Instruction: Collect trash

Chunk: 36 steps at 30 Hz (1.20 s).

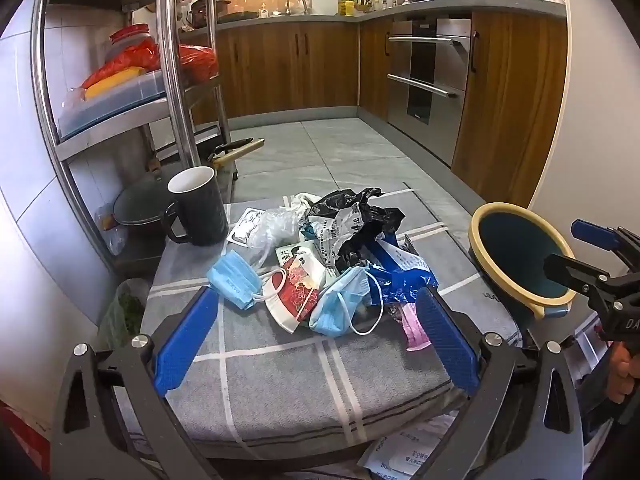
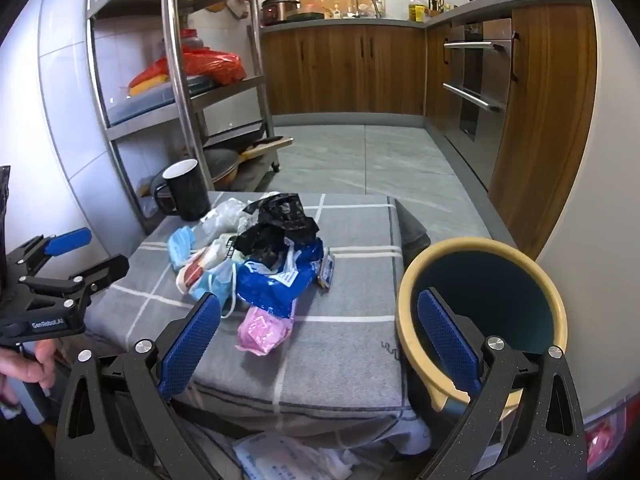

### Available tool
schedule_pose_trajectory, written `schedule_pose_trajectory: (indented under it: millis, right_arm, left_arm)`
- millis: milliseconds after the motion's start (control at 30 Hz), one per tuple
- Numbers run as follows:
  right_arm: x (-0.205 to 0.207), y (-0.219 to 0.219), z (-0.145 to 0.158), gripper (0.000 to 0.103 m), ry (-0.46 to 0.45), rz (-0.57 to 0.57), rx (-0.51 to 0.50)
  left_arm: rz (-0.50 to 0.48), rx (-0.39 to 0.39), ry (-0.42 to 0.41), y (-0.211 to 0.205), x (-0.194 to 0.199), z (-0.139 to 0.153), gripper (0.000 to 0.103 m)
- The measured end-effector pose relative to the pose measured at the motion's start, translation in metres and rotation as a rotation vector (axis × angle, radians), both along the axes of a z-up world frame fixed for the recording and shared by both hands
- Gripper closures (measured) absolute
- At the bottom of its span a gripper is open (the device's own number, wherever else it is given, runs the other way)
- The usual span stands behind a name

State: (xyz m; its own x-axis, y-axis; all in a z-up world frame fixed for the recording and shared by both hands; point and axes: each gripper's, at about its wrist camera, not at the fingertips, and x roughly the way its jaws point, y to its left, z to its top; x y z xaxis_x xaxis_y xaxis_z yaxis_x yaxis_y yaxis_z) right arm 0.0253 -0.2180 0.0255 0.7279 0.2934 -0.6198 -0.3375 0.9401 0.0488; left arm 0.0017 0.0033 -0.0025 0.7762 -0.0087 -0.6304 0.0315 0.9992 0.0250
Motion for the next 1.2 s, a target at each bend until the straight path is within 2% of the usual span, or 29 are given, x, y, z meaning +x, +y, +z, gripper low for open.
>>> schedule_pose_trajectory:
  millis: [367, 1200]
  right_arm:
    - [-0.0006, -0.0014, 0.0015, 0.005, 0.001, 0.000, 0.000]
    - [-0.0007, -0.0001, 0.0016, 0.005, 0.004, -0.004, 0.003]
  left_arm:
    - [0.008, -0.029, 0.021, 0.0044, 0.0011, -0.0035, 0.006]
    - [0.009, -0.035, 0.044, 0.0027, 0.0031, -0.0073, 0.006]
